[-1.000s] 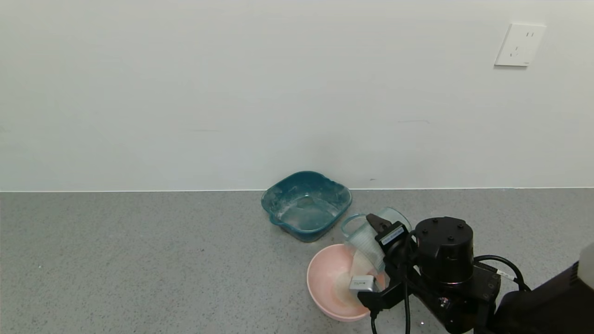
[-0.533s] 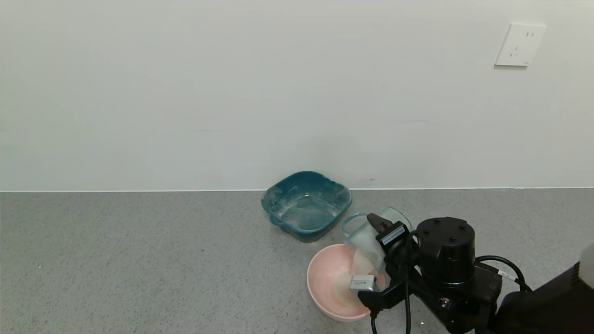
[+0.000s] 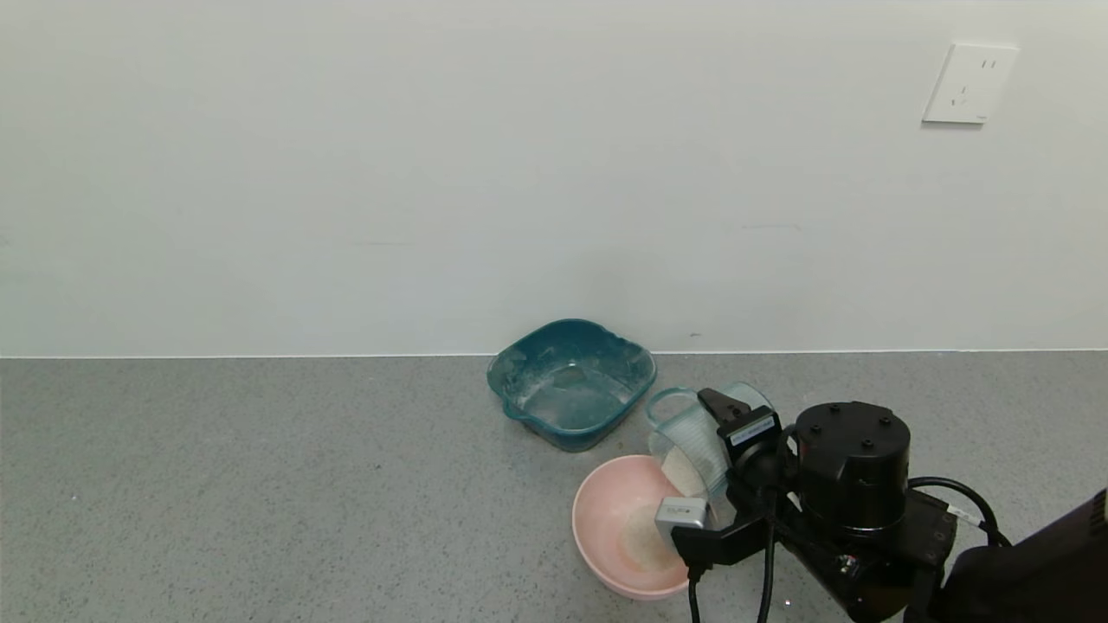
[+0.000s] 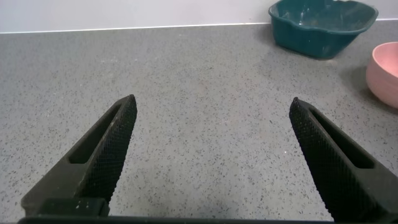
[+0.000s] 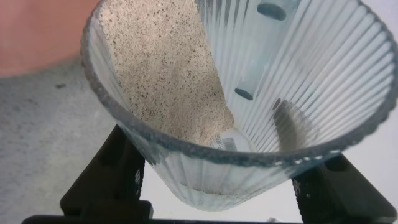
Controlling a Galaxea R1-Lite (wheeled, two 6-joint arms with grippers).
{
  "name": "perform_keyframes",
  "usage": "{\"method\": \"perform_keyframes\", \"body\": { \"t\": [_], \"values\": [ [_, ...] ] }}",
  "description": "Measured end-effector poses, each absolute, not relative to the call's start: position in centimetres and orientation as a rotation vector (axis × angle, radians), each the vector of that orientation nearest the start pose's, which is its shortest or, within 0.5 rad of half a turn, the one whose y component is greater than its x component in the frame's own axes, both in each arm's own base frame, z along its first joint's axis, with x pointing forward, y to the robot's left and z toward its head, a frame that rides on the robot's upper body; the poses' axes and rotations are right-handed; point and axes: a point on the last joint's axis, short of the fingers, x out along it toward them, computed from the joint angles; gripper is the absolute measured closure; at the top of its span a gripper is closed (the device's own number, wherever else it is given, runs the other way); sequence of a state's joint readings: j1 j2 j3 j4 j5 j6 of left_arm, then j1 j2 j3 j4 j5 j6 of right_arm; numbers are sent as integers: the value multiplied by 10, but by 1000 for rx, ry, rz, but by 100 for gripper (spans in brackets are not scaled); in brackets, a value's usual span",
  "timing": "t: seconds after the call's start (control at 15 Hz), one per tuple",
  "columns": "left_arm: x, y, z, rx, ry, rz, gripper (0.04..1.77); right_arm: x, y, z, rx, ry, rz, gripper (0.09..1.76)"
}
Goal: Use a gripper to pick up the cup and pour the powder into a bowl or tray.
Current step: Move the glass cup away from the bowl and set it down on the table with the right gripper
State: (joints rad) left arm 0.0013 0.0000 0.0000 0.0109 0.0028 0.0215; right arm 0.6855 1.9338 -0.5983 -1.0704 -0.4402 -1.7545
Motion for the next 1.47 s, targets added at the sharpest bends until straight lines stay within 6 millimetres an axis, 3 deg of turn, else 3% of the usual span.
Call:
{"method": "perform_keyframes", "body": {
  "t": [0.87, 1.47],
  "values": [
    [-23, 0, 74, 21, 11, 4, 5, 237, 203, 99, -1234, 63, 324, 51],
    [-23, 0, 74, 21, 11, 4, 5, 236, 166, 89, -886, 103, 197, 51]
  ]
}}
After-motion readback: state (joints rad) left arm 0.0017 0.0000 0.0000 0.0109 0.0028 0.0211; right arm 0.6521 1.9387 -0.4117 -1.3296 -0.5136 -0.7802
